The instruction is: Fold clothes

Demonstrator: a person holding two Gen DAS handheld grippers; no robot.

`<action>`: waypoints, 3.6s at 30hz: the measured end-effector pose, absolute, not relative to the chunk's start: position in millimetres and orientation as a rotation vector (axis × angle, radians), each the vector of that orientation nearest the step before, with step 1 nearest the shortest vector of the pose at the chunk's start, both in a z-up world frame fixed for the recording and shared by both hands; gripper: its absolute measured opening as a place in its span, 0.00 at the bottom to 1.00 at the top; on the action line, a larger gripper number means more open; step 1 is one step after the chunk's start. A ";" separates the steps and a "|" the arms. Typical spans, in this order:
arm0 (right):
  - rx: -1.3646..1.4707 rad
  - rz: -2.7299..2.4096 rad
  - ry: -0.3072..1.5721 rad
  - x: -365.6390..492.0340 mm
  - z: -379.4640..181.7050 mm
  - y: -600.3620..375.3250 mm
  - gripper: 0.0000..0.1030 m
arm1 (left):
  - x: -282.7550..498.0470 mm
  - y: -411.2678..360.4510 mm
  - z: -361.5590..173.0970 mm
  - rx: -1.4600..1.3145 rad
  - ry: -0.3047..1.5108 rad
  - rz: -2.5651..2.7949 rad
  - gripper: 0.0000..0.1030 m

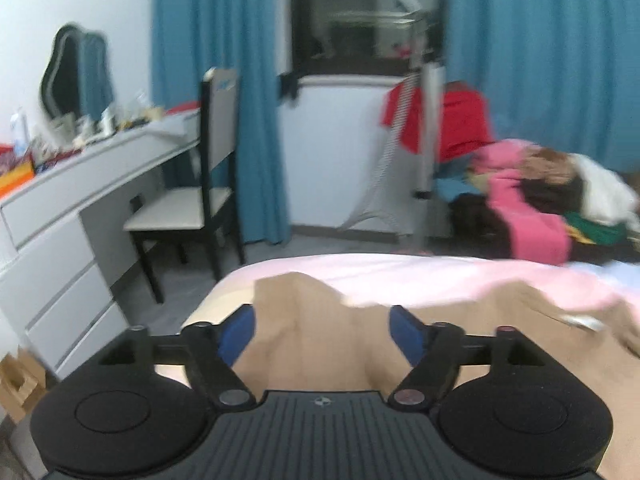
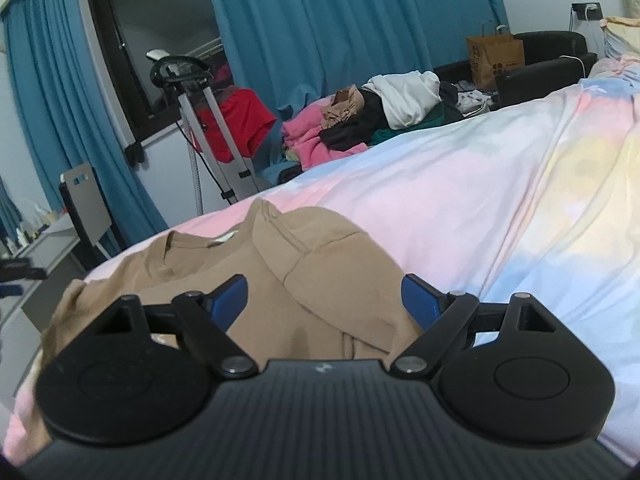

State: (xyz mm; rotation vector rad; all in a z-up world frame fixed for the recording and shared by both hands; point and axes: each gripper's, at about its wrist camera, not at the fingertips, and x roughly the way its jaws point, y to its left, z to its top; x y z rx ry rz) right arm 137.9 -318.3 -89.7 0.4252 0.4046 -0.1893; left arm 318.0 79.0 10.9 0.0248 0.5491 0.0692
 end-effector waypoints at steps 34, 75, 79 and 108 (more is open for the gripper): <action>0.539 -0.156 0.781 135.4 -122.9 -356.6 0.16 | 58.5 36.9 -39.0 -0.103 0.554 -0.203 0.99; 0.382 -0.377 0.367 124.4 -45.1 -374.3 0.05 | 67.1 22.2 -60.3 -0.112 0.590 -0.220 0.99; 0.282 -0.517 0.296 133.1 -37.3 -377.9 0.05 | 69.9 22.0 -63.6 -0.114 0.599 -0.227 0.99; 1.185 -0.268 0.601 101.8 -150.5 -415.8 0.60 | 79.2 11.2 -80.5 -0.109 0.644 -0.236 0.99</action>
